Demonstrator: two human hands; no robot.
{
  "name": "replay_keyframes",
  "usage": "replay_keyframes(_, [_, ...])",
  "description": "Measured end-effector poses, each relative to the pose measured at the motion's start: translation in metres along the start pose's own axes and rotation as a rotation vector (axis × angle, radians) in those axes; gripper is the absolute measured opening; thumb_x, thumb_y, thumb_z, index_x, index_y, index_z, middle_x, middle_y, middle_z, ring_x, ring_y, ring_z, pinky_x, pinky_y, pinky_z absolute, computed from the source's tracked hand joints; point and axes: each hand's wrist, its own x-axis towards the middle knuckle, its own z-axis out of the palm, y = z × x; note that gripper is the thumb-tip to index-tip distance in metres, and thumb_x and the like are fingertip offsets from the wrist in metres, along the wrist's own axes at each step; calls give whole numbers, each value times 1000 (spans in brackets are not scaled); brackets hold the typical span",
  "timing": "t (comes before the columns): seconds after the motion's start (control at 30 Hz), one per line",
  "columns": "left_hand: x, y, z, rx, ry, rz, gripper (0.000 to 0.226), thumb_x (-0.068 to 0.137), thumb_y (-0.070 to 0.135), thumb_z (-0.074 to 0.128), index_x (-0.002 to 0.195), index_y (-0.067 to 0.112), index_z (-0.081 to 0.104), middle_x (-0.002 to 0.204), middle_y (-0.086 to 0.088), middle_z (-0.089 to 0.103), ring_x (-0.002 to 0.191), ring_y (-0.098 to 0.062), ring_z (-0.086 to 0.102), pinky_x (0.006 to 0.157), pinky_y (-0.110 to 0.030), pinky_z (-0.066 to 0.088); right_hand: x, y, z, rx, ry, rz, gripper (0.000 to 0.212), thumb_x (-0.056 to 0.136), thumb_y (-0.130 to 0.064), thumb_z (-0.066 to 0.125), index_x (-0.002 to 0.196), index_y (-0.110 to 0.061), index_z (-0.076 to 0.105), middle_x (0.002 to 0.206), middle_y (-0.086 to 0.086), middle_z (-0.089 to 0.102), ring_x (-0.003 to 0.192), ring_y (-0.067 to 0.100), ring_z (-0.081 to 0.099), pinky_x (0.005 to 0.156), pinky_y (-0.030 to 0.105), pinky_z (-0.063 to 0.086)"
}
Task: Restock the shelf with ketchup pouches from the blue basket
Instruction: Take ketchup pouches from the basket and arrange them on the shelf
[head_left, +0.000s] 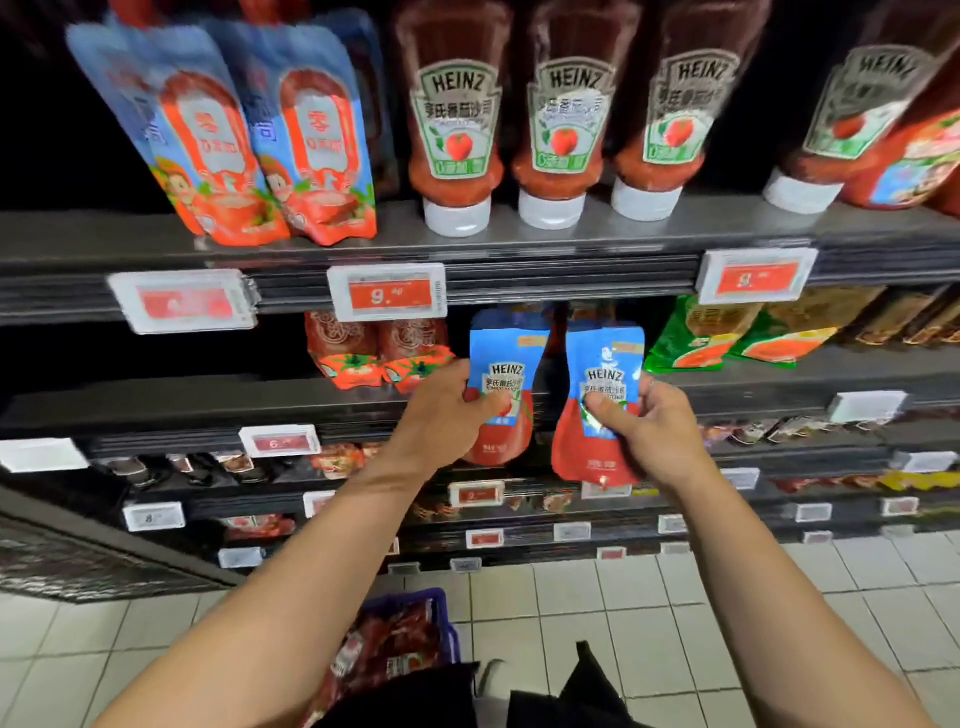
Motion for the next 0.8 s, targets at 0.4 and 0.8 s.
replay_keyframes(0.4, [57,32,18,66,113,-76,47,85,47,71,126,26,64,118,-3,72,110,-24,66,99,-38,51,66,-26,-14,-163,119,-32,38,76,-29,86,55,-5,66,51,-4,62,46,6,54,51,22,47])
replay_keyframes(0.8, [49,13,23,148,102,-16,44,92,31,73,131,17,57,120,1,70,111,-16,64,96,-28,50,76,-10,-26,-429,145,-122,52,85,-28,79,50,-24,42,36,-17,40,34,2,37,39,12,27])
